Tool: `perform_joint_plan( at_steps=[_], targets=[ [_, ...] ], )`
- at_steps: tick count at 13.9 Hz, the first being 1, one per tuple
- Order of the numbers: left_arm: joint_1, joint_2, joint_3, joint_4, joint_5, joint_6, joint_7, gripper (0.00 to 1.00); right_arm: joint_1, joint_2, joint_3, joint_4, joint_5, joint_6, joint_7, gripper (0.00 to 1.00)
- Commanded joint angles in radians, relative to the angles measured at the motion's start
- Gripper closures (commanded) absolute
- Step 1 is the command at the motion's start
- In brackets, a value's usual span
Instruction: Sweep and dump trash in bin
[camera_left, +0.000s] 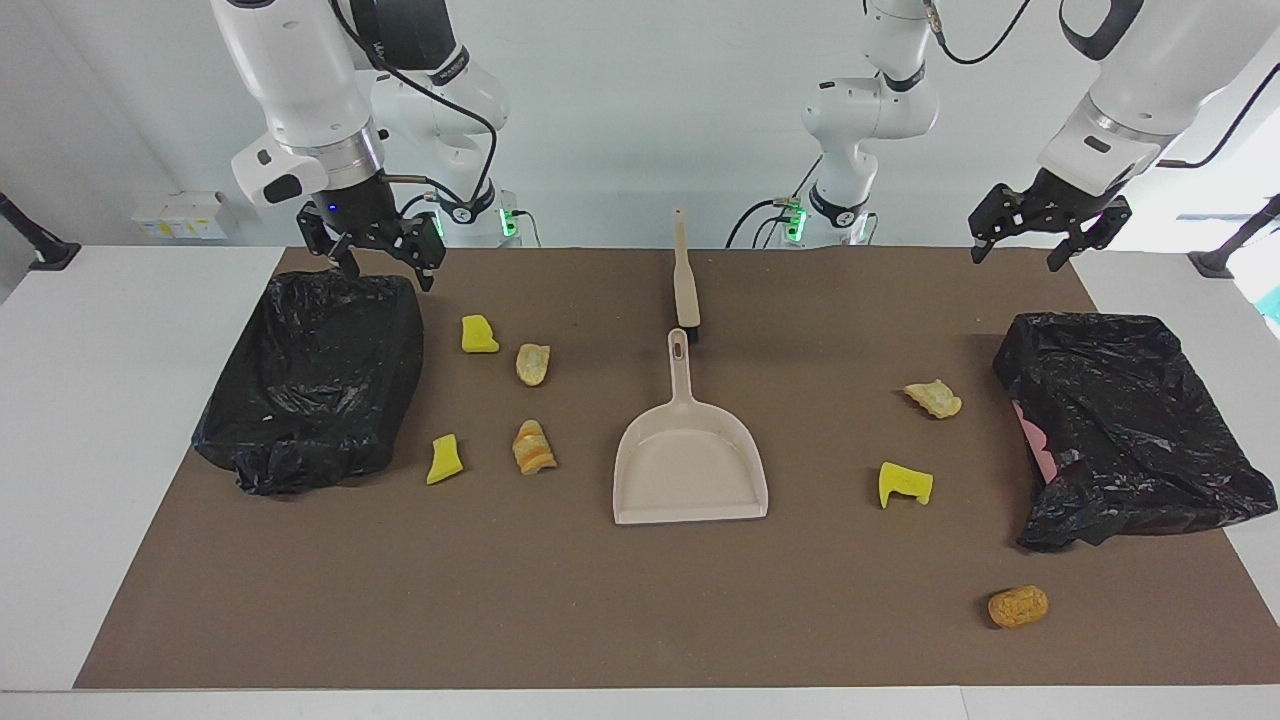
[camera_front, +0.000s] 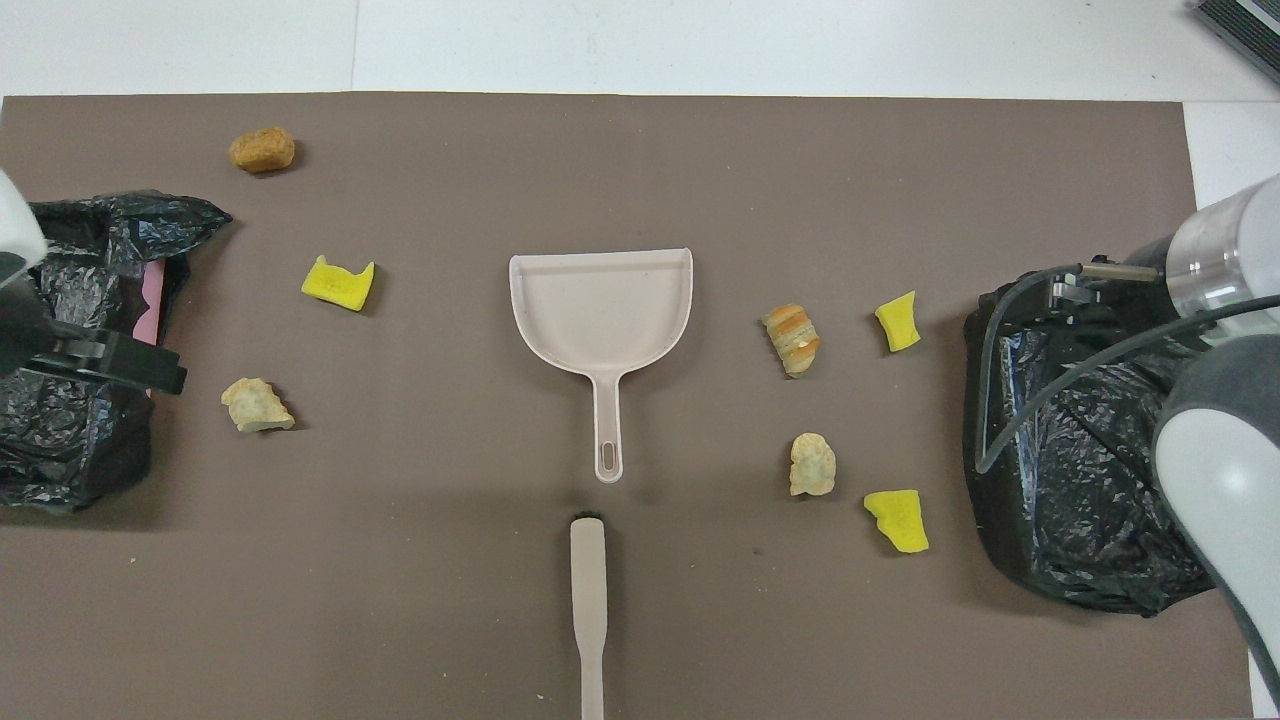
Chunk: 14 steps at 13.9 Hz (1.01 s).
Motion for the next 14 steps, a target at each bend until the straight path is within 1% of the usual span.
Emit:
perform_joint_plan(
  at_steps=[1, 3, 7, 8, 10, 12, 14],
  targets=[
    [-0.077, -0.058, 0.011, -0.12, -0.028, 0.028, 0.001, 0.0, -0.015, 0.007, 0.006, 0.016, 0.021, -0.021, -0.03, 0.0],
    [-0.14, -0.09, 0.011, -0.216, -0.048, 0.08, -0.056, 0.0, -0.015, 0.007, 0.006, 0.016, 0.021, -0.02, -0.03, 0.0],
    [-0.309, -0.197, 0.011, -0.465, -0.051, 0.261, -0.248, 0.0, -0.015, 0.007, 0.006, 0.016, 0.022, -0.021, -0.03, 0.0],
    [-0.343, -0.21, 0.011, -0.503, -0.054, 0.286, -0.284, 0.0, -0.015, 0.007, 0.006, 0.016, 0.022, -0.021, -0.029, 0.0],
    [-0.444, -0.211, 0.011, -0.566, -0.062, 0.338, -0.378, 0.0, -0.015, 0.007, 0.006, 0.016, 0.022, -0.02, -0.029, 0.0],
    [-0.524, -0.213, 0.01, -0.618, -0.063, 0.384, -0.433, 0.0, -0.015, 0.007, 0.006, 0.016, 0.024, -0.02, -0.029, 0.0],
    [-0.62, -0.199, 0.011, -0.667, -0.068, 0.439, -0.513, 0.0, -0.015, 0.007, 0.006, 0.016, 0.022, -0.02, -0.03, 0.0]
  ],
)
